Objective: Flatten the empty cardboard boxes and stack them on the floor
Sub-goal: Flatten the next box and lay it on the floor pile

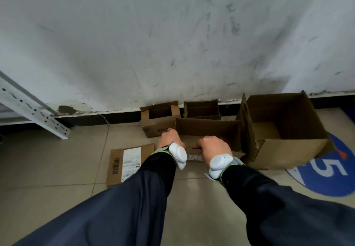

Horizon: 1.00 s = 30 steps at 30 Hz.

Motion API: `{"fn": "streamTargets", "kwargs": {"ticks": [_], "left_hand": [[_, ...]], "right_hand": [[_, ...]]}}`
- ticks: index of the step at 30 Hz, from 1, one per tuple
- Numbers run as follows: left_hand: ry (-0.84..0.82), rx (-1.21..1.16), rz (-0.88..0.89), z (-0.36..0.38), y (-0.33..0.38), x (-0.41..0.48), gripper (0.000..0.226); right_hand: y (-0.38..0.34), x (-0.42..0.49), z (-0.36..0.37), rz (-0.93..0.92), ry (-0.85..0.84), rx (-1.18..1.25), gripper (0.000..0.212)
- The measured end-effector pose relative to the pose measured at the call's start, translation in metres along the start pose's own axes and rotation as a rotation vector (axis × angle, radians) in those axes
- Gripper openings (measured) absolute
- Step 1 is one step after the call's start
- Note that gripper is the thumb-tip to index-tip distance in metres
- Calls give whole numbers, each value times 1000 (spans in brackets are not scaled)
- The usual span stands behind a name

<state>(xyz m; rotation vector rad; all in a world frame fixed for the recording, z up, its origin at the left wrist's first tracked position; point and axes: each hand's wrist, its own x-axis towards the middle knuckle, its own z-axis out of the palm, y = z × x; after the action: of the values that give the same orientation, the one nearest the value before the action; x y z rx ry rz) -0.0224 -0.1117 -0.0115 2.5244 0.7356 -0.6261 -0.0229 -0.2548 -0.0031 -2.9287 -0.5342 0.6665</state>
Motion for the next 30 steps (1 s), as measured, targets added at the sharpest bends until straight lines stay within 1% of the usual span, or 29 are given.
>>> {"fn": "streamTargets", "kwargs": {"ticks": [2, 5, 7, 9, 10, 13, 14, 15, 17, 18, 19, 21, 22, 23, 25, 26, 27, 28, 30], "left_hand": [[-10, 31, 3, -19, -6, -4, 29], [33, 84, 2, -64, -9, -19, 26], [103, 91, 13, -96, -6, -29, 25], [214, 89, 52, -128, 0, -40, 13], [285, 95, 80, -148, 4, -50, 12], [430, 135, 199, -188, 16, -68, 35], [455, 153, 244, -201, 20, -75, 40], [468, 165, 288, -214, 23, -83, 45], [476, 180, 359, -238, 29, -103, 51], [498, 184, 391, -248, 30, -111, 53], [523, 191, 420, -255, 30, -117, 54], [577, 205, 471, -263, 30, -129, 54], [601, 210, 497, -267, 28, -137, 54], [620, 202, 529, -269, 28, -142, 53], [655, 139, 571, -274, 27, -148, 51], [668, 88, 575, -274, 26, -148, 50], [681, 40, 564, -271, 24, -147, 48], [702, 5, 537, -265, 23, -146, 46], [817, 28, 429, -251, 23, -145, 38]], "right_hand": [[-5, -6, -5, -35, 32, 9, 37], [-19, -18, -32, -103, 74, 77, 38], [-31, -24, -54, -150, 91, 98, 30], [-43, -31, -76, -210, 123, 122, 21], [-49, -39, -91, -242, 139, 148, 19], [-54, -55, -131, -300, 113, 241, 32], [-52, -58, -147, -286, 153, 233, 36], [-47, -60, -164, -262, 231, 208, 40], [-36, -69, -194, -173, 392, 170, 52], [-33, -75, -207, -127, 438, 161, 60], [-30, -79, -214, -86, 442, 155, 68], [-31, -86, -223, -29, 355, 152, 81], [-35, -90, -226, -12, 305, 151, 80], [-38, -91, -226, -2, 273, 154, 71], [-45, -92, -228, -8, 265, 173, 36], [-48, -94, -229, -4, 275, 183, 25], [-52, -95, -228, -1, 290, 194, 21], [-56, -97, -225, -3, 305, 206, 22], [-65, -99, -218, -3, 346, 232, 26]]}}
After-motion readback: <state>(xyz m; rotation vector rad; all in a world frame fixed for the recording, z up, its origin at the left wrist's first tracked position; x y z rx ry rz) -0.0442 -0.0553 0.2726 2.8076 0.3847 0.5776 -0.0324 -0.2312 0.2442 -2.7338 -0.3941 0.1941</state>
